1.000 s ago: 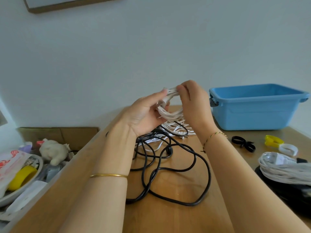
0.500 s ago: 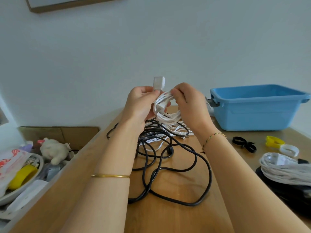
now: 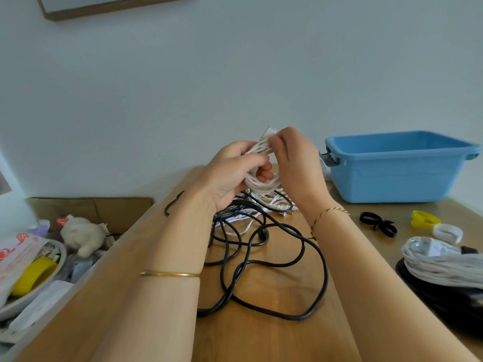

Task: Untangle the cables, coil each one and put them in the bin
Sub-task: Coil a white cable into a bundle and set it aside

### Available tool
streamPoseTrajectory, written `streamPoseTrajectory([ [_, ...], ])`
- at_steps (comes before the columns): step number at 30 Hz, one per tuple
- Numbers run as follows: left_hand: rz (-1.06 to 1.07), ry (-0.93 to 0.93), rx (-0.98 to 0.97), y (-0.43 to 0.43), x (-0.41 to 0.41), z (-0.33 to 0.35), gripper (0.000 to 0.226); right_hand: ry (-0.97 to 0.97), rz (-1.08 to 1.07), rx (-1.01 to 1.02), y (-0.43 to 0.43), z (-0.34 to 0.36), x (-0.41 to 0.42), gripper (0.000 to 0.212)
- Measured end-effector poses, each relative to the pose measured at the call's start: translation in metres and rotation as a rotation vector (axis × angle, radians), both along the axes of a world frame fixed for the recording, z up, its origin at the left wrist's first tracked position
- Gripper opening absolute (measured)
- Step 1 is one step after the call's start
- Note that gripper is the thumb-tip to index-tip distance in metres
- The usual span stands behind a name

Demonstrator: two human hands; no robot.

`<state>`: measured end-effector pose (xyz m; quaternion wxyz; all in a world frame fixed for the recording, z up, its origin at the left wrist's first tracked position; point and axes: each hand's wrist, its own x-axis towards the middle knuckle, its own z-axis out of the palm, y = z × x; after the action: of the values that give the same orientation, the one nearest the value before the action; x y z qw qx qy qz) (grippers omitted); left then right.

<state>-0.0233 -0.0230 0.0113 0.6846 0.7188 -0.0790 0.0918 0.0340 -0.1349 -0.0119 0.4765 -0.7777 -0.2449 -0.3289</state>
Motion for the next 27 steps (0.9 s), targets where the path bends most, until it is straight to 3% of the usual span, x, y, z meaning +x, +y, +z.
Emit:
streamPoseTrajectory([
  [7, 0.083, -0.12, -0.1, -0.008, 0.006, -0.004, 0.023, 0.086, 0.074, 0.134, -0.002, 0.003, -0.006, 0.026],
  [16, 0.105, -0.076, -0.099, -0.011, 0.006, -0.004, 0.02, 0.157, 0.109, 0.2, -0.008, 0.004, -0.002, 0.018],
  [18, 0.122, -0.066, -0.088, -0.008, 0.007, -0.004, 0.021, 0.21, 0.218, 0.247, -0.009, 0.005, -0.006, 0.017],
  [23, 0.081, -0.057, -0.091, 0.005, 0.008, -0.003, 0.019, 0.35, 0.602, 0.271, -0.013, 0.005, -0.014, 0.047],
  [27, 0.05, -0.027, -0.159, 0.002, 0.007, -0.003, 0.016, 0.275, 0.53, 0.296, -0.01, 0.009, -0.014, 0.021],
])
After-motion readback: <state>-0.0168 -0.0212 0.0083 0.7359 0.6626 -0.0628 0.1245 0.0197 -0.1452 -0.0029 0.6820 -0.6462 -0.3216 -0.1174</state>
